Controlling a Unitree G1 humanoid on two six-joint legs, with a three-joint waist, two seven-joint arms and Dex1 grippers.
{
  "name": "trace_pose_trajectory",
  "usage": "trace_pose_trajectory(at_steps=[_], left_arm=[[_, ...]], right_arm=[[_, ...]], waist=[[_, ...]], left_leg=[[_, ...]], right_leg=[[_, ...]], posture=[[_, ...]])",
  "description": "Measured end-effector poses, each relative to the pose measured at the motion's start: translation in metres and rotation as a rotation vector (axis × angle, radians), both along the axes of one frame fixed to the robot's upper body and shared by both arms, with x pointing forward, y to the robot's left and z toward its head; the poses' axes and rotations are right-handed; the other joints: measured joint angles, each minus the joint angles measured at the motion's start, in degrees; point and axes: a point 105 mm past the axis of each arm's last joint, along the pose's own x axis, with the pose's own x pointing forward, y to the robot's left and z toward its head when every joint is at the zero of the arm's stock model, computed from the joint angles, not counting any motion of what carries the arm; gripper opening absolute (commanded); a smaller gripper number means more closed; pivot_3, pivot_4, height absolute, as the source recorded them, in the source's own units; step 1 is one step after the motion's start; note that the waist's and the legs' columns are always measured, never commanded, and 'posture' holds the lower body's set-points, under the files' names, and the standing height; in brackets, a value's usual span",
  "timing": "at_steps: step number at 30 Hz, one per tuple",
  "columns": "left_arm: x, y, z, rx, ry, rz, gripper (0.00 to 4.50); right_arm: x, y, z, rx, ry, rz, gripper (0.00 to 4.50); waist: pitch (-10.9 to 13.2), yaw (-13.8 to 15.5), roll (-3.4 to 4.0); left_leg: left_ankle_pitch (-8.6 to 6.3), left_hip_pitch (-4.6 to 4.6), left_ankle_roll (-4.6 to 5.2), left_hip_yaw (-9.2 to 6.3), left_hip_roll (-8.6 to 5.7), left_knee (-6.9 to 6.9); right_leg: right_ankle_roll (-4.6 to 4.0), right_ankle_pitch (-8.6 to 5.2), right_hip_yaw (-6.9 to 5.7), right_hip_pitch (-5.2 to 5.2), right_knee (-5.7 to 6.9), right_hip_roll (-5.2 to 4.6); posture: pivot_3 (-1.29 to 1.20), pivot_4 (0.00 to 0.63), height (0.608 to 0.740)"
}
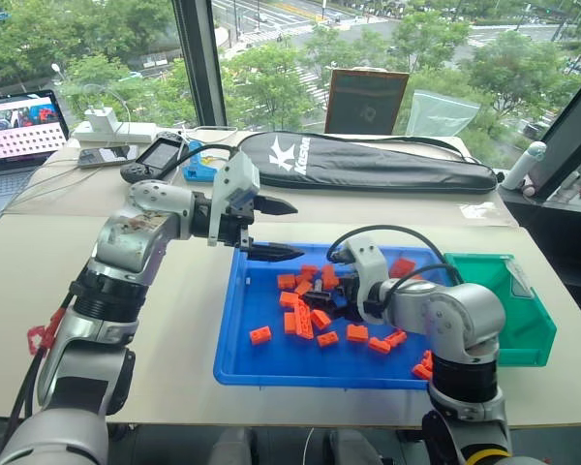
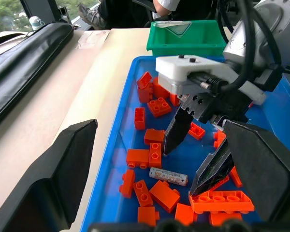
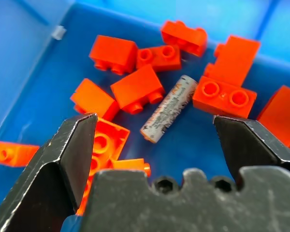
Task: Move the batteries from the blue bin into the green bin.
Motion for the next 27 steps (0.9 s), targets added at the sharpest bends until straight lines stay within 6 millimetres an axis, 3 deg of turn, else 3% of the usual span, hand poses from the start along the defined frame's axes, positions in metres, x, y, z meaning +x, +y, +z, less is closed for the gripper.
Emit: trace_pose_trajectory(at_steps=[1, 3, 12, 19, 27], left_arm=[[0.0002, 0.0001, 0.0000, 0.000, -0.001, 0.001, 4.50], [0.0005, -0.0002, 0.0000, -0.001, -0.005, 0.001, 4.50], [0.0022, 0.0008, -0.0008, 0.009, -0.012, 0.015, 4.50], [0.0021, 0.0000, -0.0009, 0.008, -0.012, 0.013, 4.50], [0.0018, -0.0018, -0.0012, 0.003, -0.010, 0.007, 4.50]], right_arm=[[0.0017, -0.0005, 0.0009, 0.000, -0.001, -0.011, 3.96], [0.0058, -0.0019, 0.0026, -0.002, -0.001, -0.037, 3.49], [0.0088, -0.0050, -0.0045, -0.046, 0.020, -0.078, 0.39], [0.0069, -0.0075, -0.0047, -0.171, -0.011, -0.017, 0.33], [-0.0004, -0.0069, 0.0028, -0.182, -0.034, 0.083, 0.33]], waist=[[0.0, 0.0, 0.00], [0.0, -0.1, 0.01], [0.0, -0.2, 0.01], [0.0, -0.3, 0.01], [0.0, -0.2, 0.01]], left_leg=[[0.00, 0.00, 0.00, 0.00, 0.00, 0.00], [0.00, 0.01, 0.00, 0.00, 0.01, 0.00], [0.00, 0.01, 0.00, -0.01, 0.01, -0.02], [0.00, 0.01, 0.00, -0.01, 0.01, -0.02], [0.00, -0.01, 0.00, -0.02, 0.01, -0.02]], right_leg=[[0.00, 0.00, 0.00, 0.00, 0.01, 0.00], [0.00, 0.00, 0.00, 0.00, 0.01, 0.00], [0.00, 0.00, 0.00, -0.01, 0.00, 0.01], [0.00, 0.00, 0.00, 0.02, -0.02, 0.01], [0.00, 0.00, 0.01, 0.00, -0.05, 0.01]], posture=[[0.00, 0.150, 0.734], [0.00, 0.150, 0.734], [0.00, 0.150, 0.734], [0.00, 0.150, 0.734], [0.00, 0.150, 0.734]])
